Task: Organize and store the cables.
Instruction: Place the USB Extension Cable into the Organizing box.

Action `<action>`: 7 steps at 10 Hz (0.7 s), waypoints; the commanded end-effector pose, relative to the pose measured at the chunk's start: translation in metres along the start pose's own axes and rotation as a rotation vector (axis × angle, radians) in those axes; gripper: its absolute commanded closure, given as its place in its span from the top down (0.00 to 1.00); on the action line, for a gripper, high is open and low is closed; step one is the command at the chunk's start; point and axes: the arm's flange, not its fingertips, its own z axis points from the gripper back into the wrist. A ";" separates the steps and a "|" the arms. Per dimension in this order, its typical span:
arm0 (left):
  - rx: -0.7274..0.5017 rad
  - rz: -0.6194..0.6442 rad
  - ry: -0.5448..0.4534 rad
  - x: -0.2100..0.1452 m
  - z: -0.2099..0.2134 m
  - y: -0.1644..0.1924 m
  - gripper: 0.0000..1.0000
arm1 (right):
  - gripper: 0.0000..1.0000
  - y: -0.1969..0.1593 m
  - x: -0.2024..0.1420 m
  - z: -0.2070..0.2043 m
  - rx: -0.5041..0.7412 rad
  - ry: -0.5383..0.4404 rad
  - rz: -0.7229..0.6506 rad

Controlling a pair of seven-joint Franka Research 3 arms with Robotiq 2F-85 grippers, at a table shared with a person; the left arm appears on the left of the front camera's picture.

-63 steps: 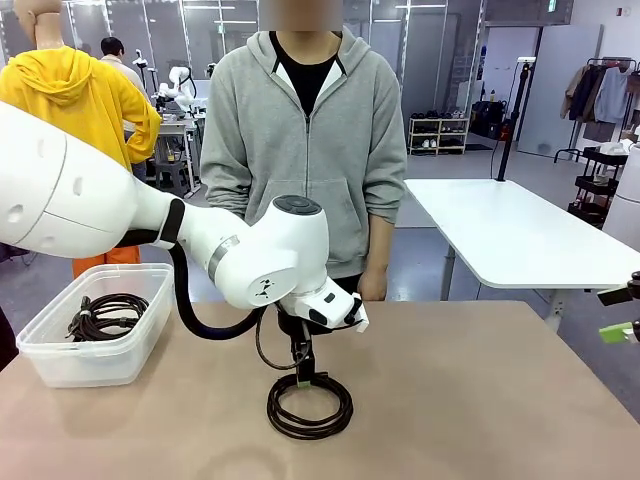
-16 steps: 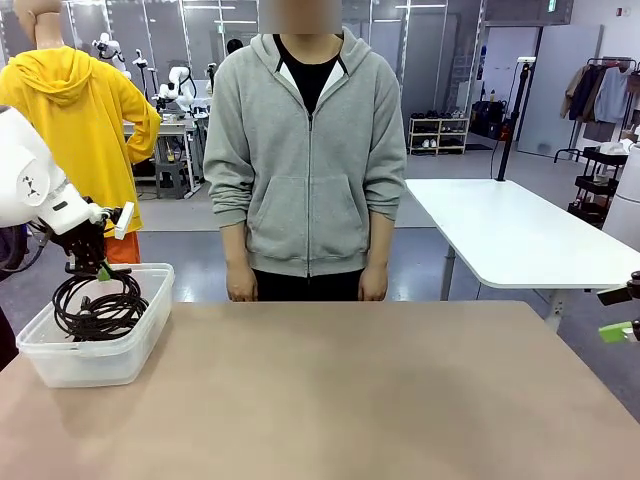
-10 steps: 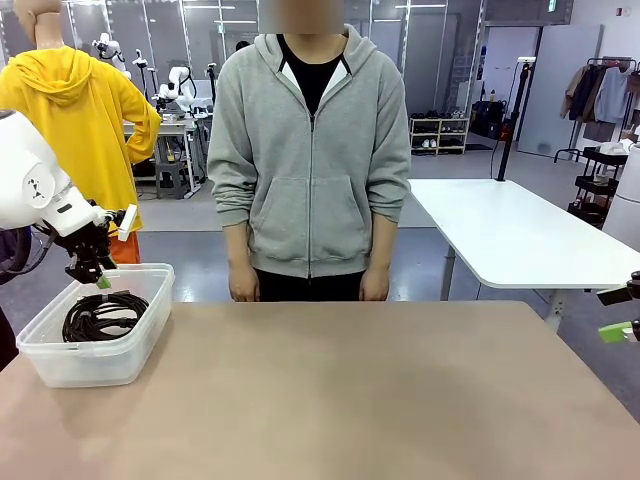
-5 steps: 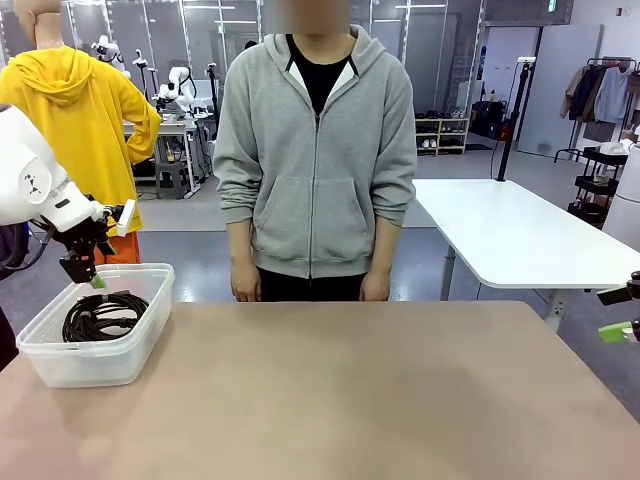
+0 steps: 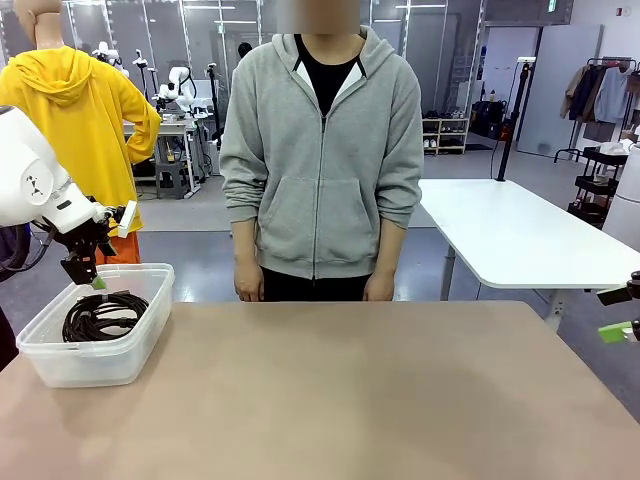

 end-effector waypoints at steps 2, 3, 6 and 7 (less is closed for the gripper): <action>0.000 0.002 0.002 -0.003 0.000 0.000 0.98 | 1.00 -0.001 0.002 0.000 0.000 -0.013 -0.014; 0.000 0.002 0.002 -0.003 0.000 0.000 0.98 | 1.00 -0.001 0.002 0.000 0.000 -0.013 -0.014; 0.000 0.002 0.002 -0.003 0.000 0.000 0.98 | 1.00 -0.001 0.002 0.000 0.000 -0.013 -0.014; 0.000 0.002 0.002 -0.003 0.000 0.000 0.98 | 1.00 -0.001 0.002 0.000 0.000 -0.013 -0.014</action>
